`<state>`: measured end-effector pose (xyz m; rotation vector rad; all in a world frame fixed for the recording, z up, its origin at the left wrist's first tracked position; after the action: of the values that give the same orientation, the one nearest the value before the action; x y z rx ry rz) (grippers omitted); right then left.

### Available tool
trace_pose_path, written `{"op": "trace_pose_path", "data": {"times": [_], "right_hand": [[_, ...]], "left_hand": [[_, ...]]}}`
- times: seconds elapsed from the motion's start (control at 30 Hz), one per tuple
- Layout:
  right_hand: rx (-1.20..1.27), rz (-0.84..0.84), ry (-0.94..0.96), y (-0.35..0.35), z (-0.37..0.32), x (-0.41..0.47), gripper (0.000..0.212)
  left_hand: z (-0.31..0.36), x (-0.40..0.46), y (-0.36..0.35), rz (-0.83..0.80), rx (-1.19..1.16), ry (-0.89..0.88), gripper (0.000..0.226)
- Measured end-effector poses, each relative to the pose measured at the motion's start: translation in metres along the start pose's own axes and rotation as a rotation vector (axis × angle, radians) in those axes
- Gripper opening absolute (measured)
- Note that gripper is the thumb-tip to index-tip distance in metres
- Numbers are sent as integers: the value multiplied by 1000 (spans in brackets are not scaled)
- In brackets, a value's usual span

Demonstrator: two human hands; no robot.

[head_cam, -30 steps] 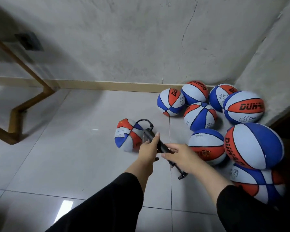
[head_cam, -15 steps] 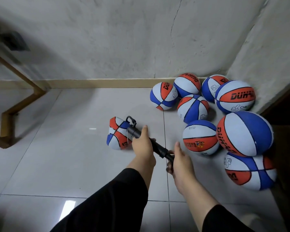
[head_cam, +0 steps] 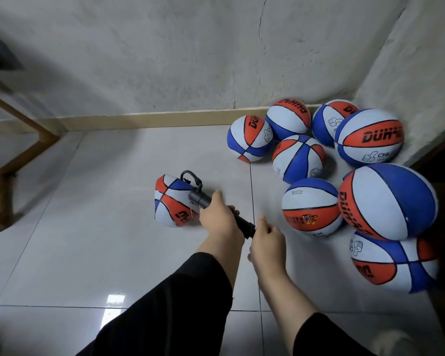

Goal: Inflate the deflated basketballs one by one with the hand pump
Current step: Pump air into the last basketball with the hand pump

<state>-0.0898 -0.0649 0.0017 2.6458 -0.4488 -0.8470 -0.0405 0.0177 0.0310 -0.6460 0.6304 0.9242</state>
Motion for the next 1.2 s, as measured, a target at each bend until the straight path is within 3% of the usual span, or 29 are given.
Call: {"op": "trace_pose_path", "data": {"times": [0.23, 0.5, 0.67, 0.77, 0.93, 1.07, 1.2], "right_hand": [[-118, -25, 75, 9, -19, 13, 53], [-25, 39, 37, 22, -2, 23, 71], [-92, -11, 44, 14, -12, 23, 65], [-113, -54, 41, 11, -19, 26, 54], [-47, -54, 41, 14, -16, 24, 57], [42, -37, -28, 34, -2, 28, 62], [-25, -105, -4, 30, 3, 27, 64]], "left_hand": [[2, 2, -14, 4, -13, -15, 13], [20, 22, -21, 24, 49, -66, 17], [-3, 1, -16, 48, 13, -66, 5], [-4, -2, -16, 34, 15, -81, 12], [6, 7, -23, -5, 44, -40, 31], [20, 18, -23, 0, 38, -53, 23], [19, 17, -20, -5, 54, -57, 24]]}}
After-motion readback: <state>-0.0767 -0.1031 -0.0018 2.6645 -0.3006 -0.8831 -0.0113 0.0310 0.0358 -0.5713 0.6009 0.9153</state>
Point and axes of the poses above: each hand's wrist, its own x-axis towards the middle knuckle, its own y-axis out of the back of the hand, z = x × y, the point moved 2 cm from there along x, towards the middle knuckle, and after that the axes turned 10 degrees about -x, right-handed, at the moved point
